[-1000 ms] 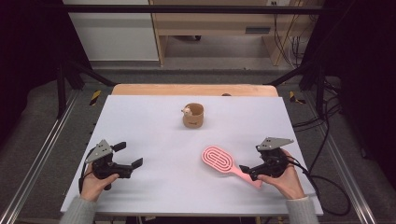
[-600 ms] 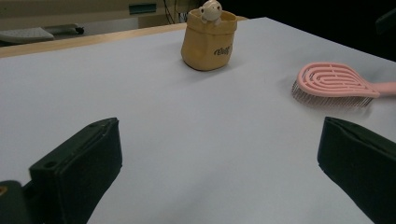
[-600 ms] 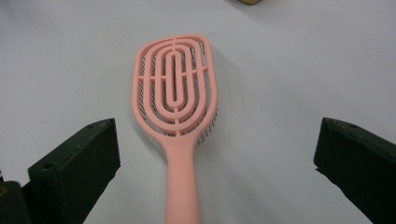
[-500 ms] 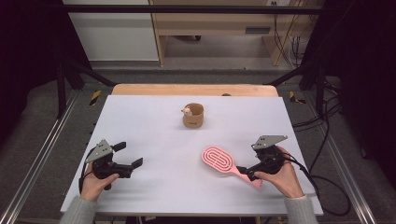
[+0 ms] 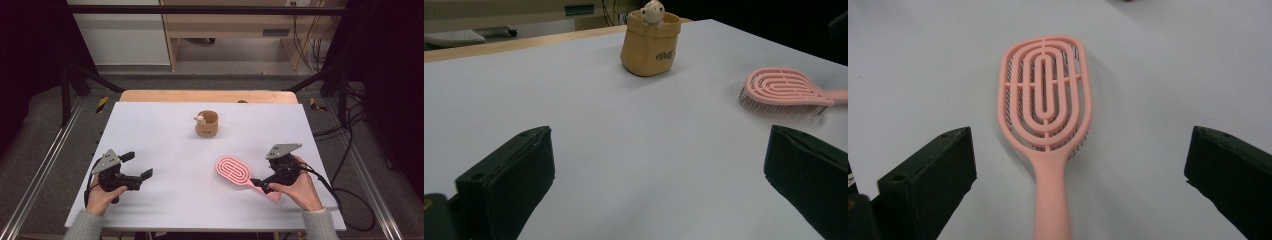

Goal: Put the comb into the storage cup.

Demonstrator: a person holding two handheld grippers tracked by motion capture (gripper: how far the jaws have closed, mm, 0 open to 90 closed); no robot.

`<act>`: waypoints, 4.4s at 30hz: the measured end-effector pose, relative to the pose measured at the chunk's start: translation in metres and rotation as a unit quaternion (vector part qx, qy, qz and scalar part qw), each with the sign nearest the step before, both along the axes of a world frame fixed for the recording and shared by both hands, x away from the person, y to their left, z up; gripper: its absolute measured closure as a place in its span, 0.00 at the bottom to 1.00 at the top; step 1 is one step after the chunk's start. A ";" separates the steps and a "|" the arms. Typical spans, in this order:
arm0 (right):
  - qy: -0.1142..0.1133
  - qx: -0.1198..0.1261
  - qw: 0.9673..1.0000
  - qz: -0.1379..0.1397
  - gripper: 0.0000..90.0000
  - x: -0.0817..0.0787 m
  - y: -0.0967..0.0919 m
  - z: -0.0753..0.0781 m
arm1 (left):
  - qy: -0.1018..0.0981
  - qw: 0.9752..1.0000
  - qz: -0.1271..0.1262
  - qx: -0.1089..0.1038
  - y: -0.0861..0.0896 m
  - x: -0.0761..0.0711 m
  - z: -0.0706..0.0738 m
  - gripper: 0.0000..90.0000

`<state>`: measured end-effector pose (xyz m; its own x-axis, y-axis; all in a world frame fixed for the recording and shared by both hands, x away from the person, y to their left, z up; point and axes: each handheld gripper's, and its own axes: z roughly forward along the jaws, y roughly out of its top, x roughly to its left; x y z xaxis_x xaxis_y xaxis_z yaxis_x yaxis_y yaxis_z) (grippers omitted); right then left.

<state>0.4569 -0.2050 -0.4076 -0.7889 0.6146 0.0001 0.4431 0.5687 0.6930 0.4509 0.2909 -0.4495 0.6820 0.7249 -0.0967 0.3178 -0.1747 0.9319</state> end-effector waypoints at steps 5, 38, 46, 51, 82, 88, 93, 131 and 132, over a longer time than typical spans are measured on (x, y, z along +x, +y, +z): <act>0.024 -0.013 0.999 0.020 0.01 -0.001 0.007 -0.008 | -0.001 1.000 -0.001 0.000 -0.001 0.000 0.000 0.00; 0.061 -0.066 0.996 0.028 0.18 0.001 0.022 -0.036 | 0.002 1.000 -0.003 0.000 -0.001 0.000 -0.001 0.00; 0.063 -0.075 0.995 0.033 0.29 0.002 0.022 -0.040 | 0.002 1.000 -0.003 0.000 -0.002 0.000 -0.001 0.00; 0.068 -0.082 0.994 0.034 0.35 0.002 0.023 -0.042 | 0.002 1.000 -0.003 0.002 -0.002 0.000 -0.001 0.00; 0.064 -0.109 0.991 0.033 0.71 0.005 0.026 -0.049 | 0.003 1.000 -0.003 0.003 -0.002 0.000 -0.002 0.00; 0.065 -0.112 0.991 0.033 0.75 0.004 0.026 -0.049 | 0.002 1.000 -0.003 0.003 -0.002 0.000 -0.002 0.00; 0.062 -0.113 0.991 0.038 0.76 0.004 0.026 -0.050 | 0.003 1.000 -0.003 0.002 -0.002 0.000 -0.002 0.00; 0.057 -0.056 0.997 0.004 0.77 0.004 0.019 -0.038 | 0.001 1.000 -0.003 0.001 -0.003 0.000 -0.001 0.00; 0.057 -0.054 0.997 0.002 0.77 0.004 0.018 -0.037 | 0.001 1.000 -0.003 0.001 -0.003 0.000 -0.001 0.00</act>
